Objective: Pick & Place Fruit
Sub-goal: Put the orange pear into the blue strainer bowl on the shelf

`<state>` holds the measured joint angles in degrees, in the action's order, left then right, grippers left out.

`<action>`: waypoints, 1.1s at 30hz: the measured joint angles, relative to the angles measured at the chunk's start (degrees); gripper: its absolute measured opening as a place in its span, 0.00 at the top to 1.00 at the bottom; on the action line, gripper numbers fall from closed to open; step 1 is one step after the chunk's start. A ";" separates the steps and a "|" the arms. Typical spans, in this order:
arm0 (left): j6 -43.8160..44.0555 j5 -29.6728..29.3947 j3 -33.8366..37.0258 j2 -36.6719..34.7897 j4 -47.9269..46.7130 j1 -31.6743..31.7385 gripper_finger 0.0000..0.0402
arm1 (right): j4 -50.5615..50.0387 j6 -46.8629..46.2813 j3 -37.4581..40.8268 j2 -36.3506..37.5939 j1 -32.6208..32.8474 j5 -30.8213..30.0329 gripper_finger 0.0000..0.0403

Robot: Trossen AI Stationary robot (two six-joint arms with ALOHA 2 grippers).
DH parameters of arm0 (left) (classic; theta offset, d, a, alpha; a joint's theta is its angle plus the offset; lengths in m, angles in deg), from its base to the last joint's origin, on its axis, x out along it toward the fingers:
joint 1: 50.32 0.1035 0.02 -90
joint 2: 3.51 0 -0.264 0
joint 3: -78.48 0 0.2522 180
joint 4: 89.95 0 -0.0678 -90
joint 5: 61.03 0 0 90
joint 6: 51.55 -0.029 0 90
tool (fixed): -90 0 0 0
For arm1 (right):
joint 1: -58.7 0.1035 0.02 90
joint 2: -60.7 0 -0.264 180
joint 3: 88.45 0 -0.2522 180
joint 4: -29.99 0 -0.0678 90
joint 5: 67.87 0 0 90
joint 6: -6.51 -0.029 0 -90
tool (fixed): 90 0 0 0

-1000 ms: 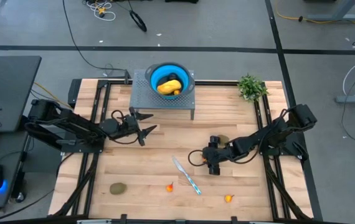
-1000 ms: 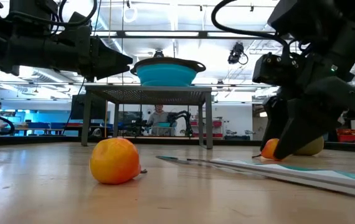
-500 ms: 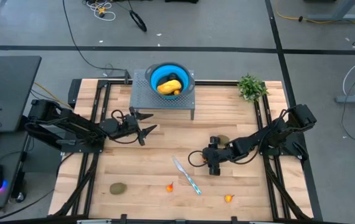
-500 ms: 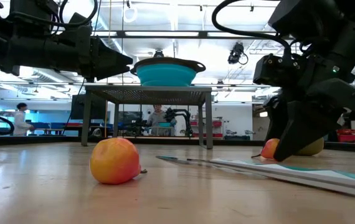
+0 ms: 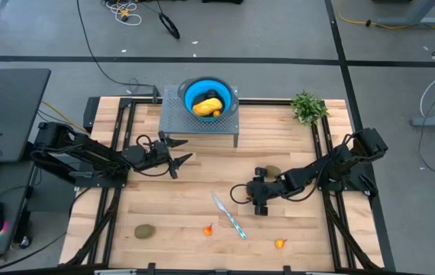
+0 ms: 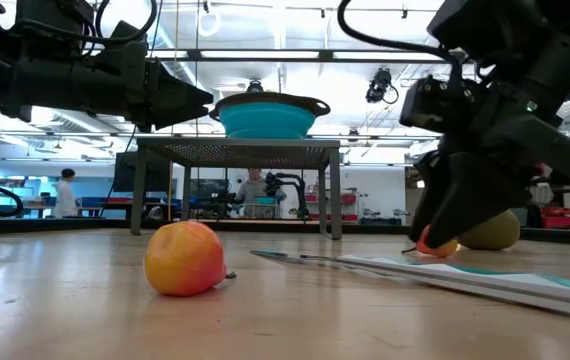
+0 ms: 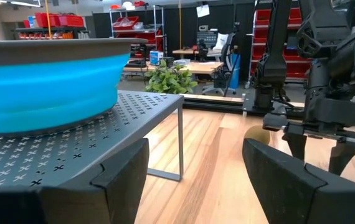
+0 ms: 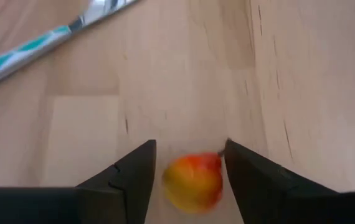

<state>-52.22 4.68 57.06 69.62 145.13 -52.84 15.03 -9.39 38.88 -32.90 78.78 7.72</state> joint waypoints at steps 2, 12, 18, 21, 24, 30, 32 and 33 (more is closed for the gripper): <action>0.00 0.00 0.00 -0.02 -0.03 0.00 0.34 | 0.19 0.30 0.00 0.00 0.00 0.02 0.51; 0.00 -0.02 0.02 -0.01 -0.44 0.00 0.34 | -3.95 -1.41 0.00 0.00 0.00 1.42 0.51; 0.00 -0.02 0.02 0.00 -0.44 0.00 0.34 | -4.16 -1.42 0.00 0.00 0.02 0.81 0.51; 0.00 -0.02 0.02 0.00 -0.44 0.00 0.34 | -4.21 -1.43 0.00 0.00 0.04 0.81 0.54; 0.00 -0.02 0.02 -0.02 -0.44 0.00 0.34 | -4.27 -1.42 0.00 0.00 0.04 0.81 0.58; 0.00 -0.02 0.02 0.00 -0.44 0.00 0.34 | -4.30 -1.20 0.00 0.00 0.04 0.66 0.63; 0.00 -0.02 0.02 0.00 -0.44 0.00 0.34 | -4.31 -1.20 0.00 0.00 0.04 0.63 0.63; 0.00 -0.02 0.02 -0.01 -0.44 0.00 0.34 | -4.31 -1.20 0.00 0.00 0.02 0.63 0.63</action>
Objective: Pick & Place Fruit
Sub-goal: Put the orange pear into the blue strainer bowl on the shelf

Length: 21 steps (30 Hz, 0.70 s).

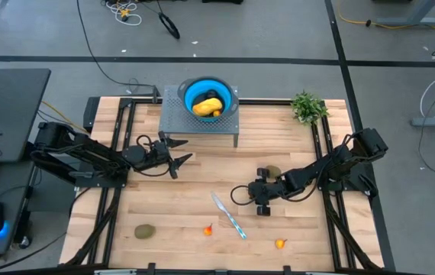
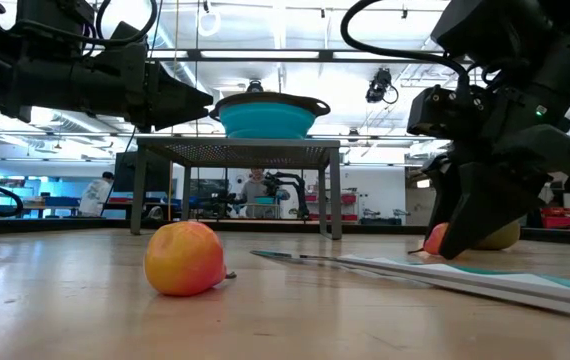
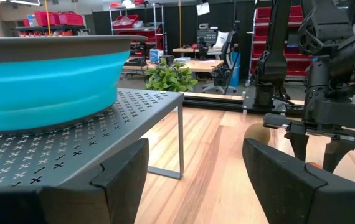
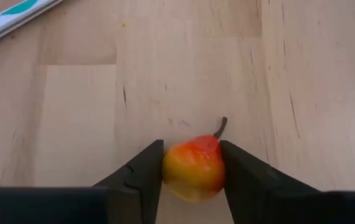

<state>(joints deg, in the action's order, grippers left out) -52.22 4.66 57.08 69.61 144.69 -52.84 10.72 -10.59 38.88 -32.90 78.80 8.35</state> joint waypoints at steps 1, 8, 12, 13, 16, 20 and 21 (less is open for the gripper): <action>0.00 -0.01 0.00 0.00 0.00 0.00 0.34 | 0.02 0.00 0.00 0.00 0.00 0.00 0.63; 0.00 -0.02 0.00 -0.01 0.00 0.00 0.34 | 3.42 1.62 0.00 1.07 -0.02 0.20 0.63; 0.00 -0.04 0.00 0.01 0.02 0.00 0.34 | 5.77 3.96 0.00 2.25 -0.11 -0.16 0.63; 0.00 -0.09 0.00 0.01 0.02 0.00 0.34 | 6.84 4.85 0.00 2.51 -0.13 -1.26 0.63; 0.00 -0.22 0.00 0.00 0.00 -0.02 0.34 | 11.66 9.59 0.00 3.00 -0.15 -7.47 0.63; 0.00 -0.22 0.00 0.01 0.01 -0.02 0.34 | 23.96 23.31 0.00 3.10 -0.92 -18.34 0.63; 0.00 -0.22 0.00 0.00 0.02 -0.02 0.34 | 27.41 26.77 0.00 3.10 -1.41 -20.48 0.63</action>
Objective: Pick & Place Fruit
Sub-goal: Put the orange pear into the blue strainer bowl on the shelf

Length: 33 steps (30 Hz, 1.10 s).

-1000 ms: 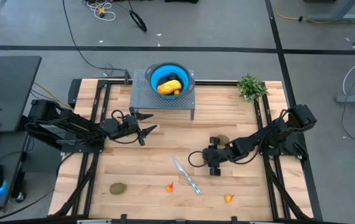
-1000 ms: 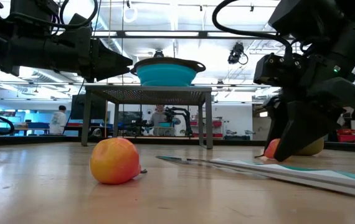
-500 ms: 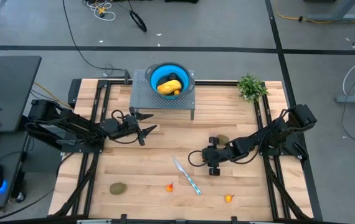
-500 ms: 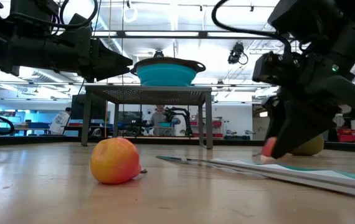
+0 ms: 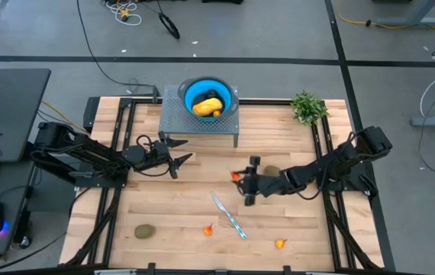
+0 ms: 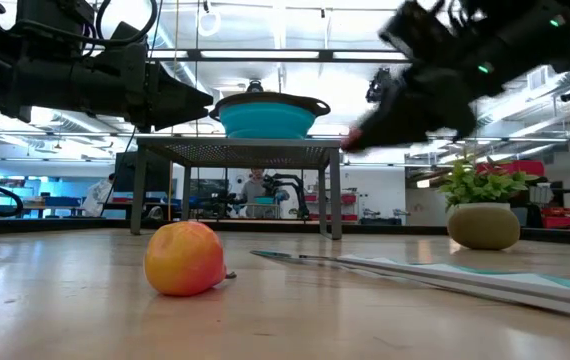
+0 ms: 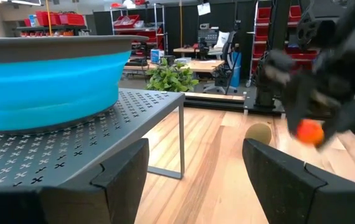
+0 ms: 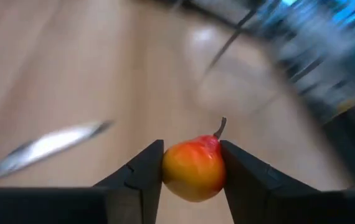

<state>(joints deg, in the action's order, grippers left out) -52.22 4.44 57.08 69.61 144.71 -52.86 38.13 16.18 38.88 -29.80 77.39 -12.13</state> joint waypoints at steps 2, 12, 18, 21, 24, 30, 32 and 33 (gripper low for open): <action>-0.13 0.00 0.00 0.01 -0.02 0.00 0.34 | 6.94 5.61 0.00 0.00 -1.33 -3.57 0.63; -0.27 0.00 0.00 0.00 -0.63 0.00 0.34 | 19.22 15.03 -7.13 0.04 -12.86 2.86 0.62; -0.24 0.00 0.00 -0.01 -0.66 0.00 0.34 | 12.03 14.71 -16.47 0.04 -18.89 8.28 0.61; 0.20 0.00 0.00 -0.01 -0.77 0.00 0.34 | 10.22 14.63 -19.61 0.04 -22.02 11.45 0.61; 0.28 0.03 0.00 -0.01 -1.15 0.00 0.34 | 10.17 14.31 -20.92 0.04 -25.22 16.06 0.61; 0.79 0.15 0.00 0.01 -1.36 0.00 0.34 | 10.22 10.09 -21.33 0.02 -30.86 21.30 0.61; 0.85 0.19 0.00 0.01 -1.33 0.00 0.34 | 10.43 9.68 -21.33 -0.19 -32.28 21.84 0.61; 0.85 0.20 0.00 -0.01 -1.34 0.00 0.34 | 10.60 9.60 -21.35 -0.36 -33.01 22.74 0.61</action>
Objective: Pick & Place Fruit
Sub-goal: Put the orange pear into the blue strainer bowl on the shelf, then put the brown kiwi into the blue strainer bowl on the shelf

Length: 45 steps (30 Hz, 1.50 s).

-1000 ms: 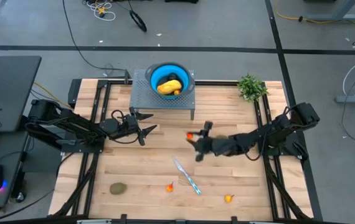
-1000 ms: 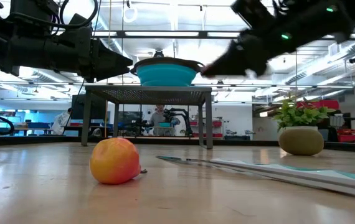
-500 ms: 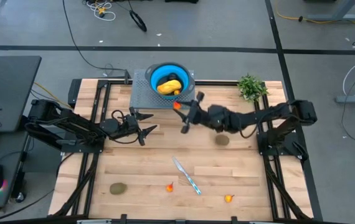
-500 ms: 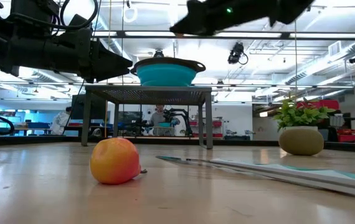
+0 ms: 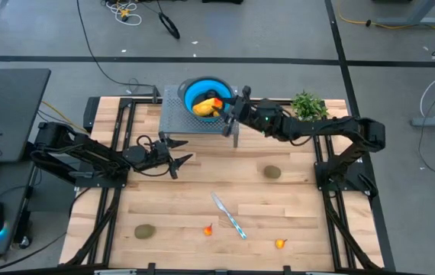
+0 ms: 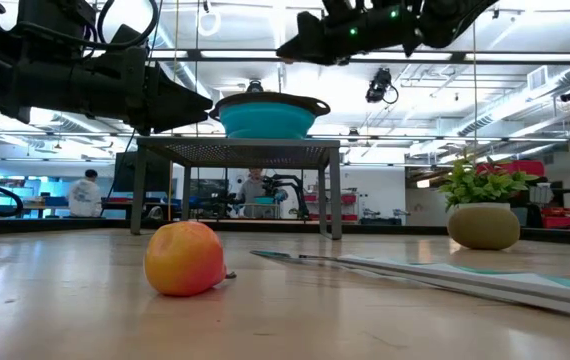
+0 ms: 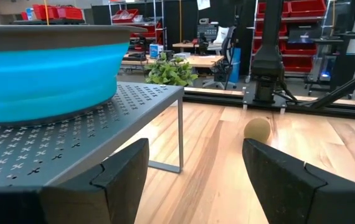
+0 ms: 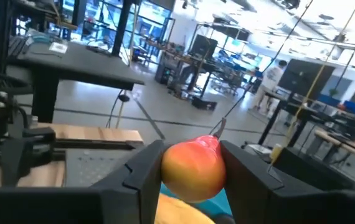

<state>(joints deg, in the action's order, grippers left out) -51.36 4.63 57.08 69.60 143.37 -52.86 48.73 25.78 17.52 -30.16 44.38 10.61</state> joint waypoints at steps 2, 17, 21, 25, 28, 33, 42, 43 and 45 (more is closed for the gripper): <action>0.00 0.00 0.00 0.00 0.01 0.01 0.34 | -0.20 -1.13 0.00 -0.17 -1.27 1.85 0.61; 0.44 0.00 0.00 0.02 -0.43 0.00 0.34 | -0.14 -3.76 -0.07 -3.01 -3.02 4.28 0.50; 0.66 0.02 0.00 0.02 -0.57 0.00 0.34 | -0.70 -3.98 -0.07 -3.01 -2.99 4.26 0.44; 0.90 0.02 0.00 0.02 -0.76 0.00 0.34 | -0.75 -3.99 -0.07 -2.99 -2.48 4.09 0.42; 0.98 0.02 0.00 0.02 -0.82 0.00 0.34 | -0.91 -3.98 -0.02 -2.55 -1.43 4.11 0.42; 1.37 0.02 0.00 -0.01 -1.87 0.02 0.34 | -4.58 -4.06 0.00 -0.28 1.79 4.10 0.42; 3.96 0.02 0.00 -0.01 -3.38 0.02 0.34 | -29.58 -5.05 0.02 4.48 8.99 4.18 0.42; 4.04 0.02 0.00 0.00 -3.41 0.01 0.34 | -32.54 -5.05 0.02 4.90 9.81 4.19 0.42; 4.12 0.02 0.00 0.01 -3.40 0.01 0.34 | -39.46 -5.28 0.02 5.63 11.18 4.19 0.42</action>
<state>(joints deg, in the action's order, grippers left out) -47.24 4.66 57.08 69.61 139.97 -52.85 9.27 20.50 17.54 -24.53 55.56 14.79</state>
